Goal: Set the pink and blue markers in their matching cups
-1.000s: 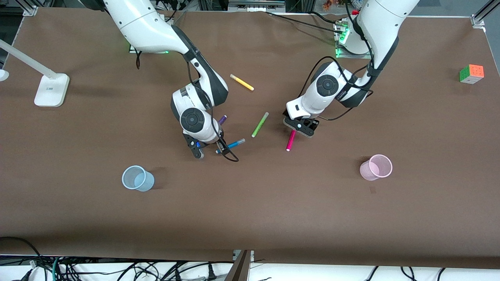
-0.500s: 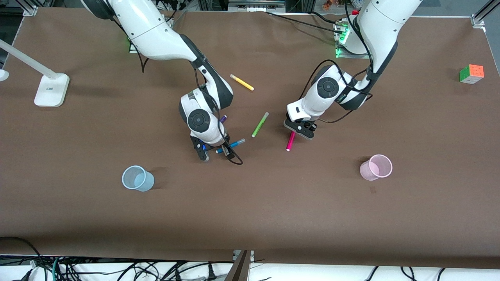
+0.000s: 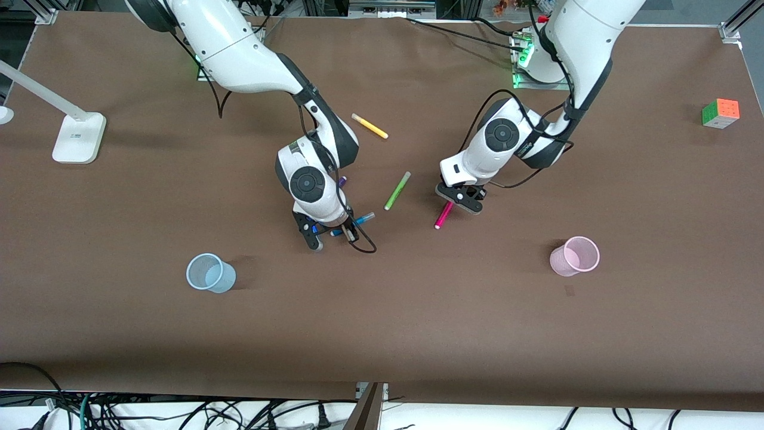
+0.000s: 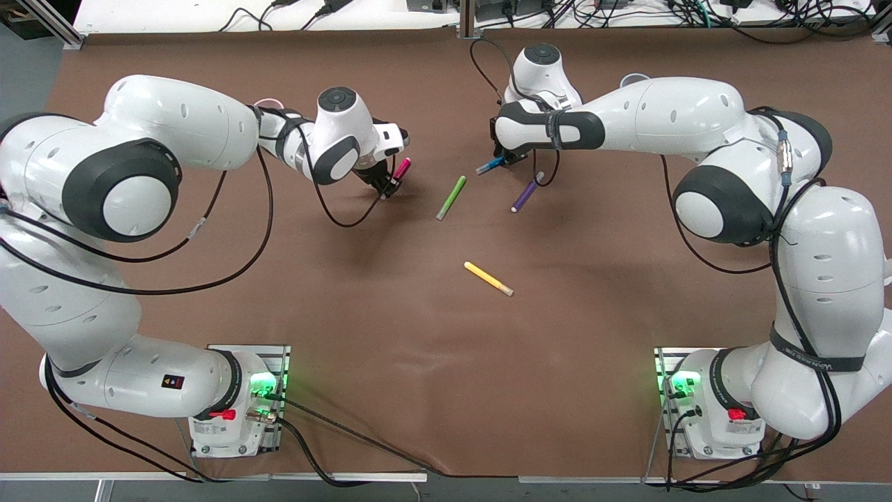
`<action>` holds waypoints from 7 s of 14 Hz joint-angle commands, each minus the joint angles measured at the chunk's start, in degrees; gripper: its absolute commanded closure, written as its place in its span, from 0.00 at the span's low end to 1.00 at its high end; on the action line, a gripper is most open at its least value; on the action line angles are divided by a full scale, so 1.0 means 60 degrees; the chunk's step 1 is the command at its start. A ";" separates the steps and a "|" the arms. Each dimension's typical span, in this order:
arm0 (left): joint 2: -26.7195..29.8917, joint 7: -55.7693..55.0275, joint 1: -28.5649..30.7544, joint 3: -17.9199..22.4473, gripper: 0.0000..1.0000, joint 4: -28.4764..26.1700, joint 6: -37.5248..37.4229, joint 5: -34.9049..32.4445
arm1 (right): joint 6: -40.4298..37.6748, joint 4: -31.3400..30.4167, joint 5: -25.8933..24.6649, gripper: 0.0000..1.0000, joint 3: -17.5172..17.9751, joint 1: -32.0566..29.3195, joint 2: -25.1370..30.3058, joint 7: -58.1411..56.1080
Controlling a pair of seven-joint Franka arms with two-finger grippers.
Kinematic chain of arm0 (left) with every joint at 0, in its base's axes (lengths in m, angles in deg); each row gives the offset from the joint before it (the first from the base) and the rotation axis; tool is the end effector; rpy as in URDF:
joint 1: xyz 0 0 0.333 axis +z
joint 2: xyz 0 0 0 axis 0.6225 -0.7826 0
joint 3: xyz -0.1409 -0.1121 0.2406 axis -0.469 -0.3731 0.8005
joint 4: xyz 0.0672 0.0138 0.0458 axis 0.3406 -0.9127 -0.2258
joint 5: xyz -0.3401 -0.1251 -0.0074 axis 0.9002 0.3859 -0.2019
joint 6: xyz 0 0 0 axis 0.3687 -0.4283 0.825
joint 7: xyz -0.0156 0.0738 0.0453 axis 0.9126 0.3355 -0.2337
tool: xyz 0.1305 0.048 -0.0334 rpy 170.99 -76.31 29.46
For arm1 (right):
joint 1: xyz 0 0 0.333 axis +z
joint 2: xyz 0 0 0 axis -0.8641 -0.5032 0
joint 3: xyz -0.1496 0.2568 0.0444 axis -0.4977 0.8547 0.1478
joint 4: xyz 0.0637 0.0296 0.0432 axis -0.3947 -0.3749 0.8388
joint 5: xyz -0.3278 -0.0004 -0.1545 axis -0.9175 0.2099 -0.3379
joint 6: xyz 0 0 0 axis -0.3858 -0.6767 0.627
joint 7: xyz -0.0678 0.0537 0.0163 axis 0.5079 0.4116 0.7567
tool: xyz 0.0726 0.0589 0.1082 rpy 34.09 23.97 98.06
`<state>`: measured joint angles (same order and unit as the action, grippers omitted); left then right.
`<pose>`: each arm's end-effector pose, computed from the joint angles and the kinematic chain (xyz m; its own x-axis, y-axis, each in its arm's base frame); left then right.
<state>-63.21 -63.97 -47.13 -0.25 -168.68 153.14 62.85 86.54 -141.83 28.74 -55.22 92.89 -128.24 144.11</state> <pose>0.4546 -0.2840 0.1662 0.8861 -0.4634 -0.0047 -0.4606 -0.8819 0.1005 0.5506 0.3988 0.1528 0.5031 -0.8547 -0.1276 -0.8637 -0.5024 -0.0405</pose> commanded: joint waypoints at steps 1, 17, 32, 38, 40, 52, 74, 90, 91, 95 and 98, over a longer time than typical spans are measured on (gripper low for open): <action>0.0765 -0.0012 0.0120 0.0009 1.00 0.0212 -0.1412 -0.0211 | 0.0031 0.0073 -0.0077 1.00 -0.0143 -0.0009 -0.0107 -0.0375; 0.1440 0.4174 0.2288 0.0083 0.99 0.4460 -0.9720 -0.2518 | -0.7029 0.2841 0.3742 1.00 -0.0055 -0.4766 0.0933 -0.6085; -0.0875 0.5877 0.1849 0.0024 0.90 0.4960 -0.9606 -0.8517 | -0.7865 0.2812 0.7615 1.00 -0.0084 -0.7290 -0.0707 -1.0730; -0.0846 0.5438 0.1775 0.0024 0.00 0.4974 -0.9650 -0.8371 | -0.7601 0.2841 0.7600 1.00 -0.0128 -0.7553 -0.1103 -1.1714; -0.0511 0.5423 0.1834 0.0009 0.00 0.4974 -0.9693 -0.7877 | -0.7586 0.2841 0.7615 0.49 -0.0143 -0.7568 -0.1117 -1.1728; 0.2068 0.4326 0.3401 0.0039 0.00 0.5280 -0.9708 -0.1619 | -0.9779 0.3983 0.4413 0.01 -0.0128 -0.7161 0.1397 -0.9621; 0.5688 0.1380 0.0984 0.4258 0.00 0.3201 -0.8258 0.1269 | -1.1102 0.1435 -0.1687 0.00 0.0648 -0.5913 0.6588 -1.3135; 0.5394 0.0618 0.0984 0.3378 0.00 0.3787 -0.8785 0.0682 | -0.9447 -0.1363 -0.1555 0.00 0.0648 -0.5650 0.8653 -1.3296; 0.5394 0.0618 0.0984 0.3364 0.00 0.3788 -0.8800 0.0682 | -0.9447 -0.1363 -0.1570 0.00 0.0662 -0.5562 0.8639 -1.3354; 0.5394 0.0618 0.0999 0.3378 0.00 0.3802 -0.8932 0.0711 | -0.9184 -0.1348 -0.1629 0.00 0.0633 -0.5561 0.8536 -1.4067; 0.5394 0.0618 0.0984 0.3378 0.00 0.3802 -0.8947 0.0711 | -0.9168 -0.1290 -0.1584 0.00 0.0575 -0.5561 0.8536 -1.4321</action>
<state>-30.22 -61.28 -41.15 19.90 -147.59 100.96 68.10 30.53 -148.78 19.79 -51.45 59.39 -77.80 60.15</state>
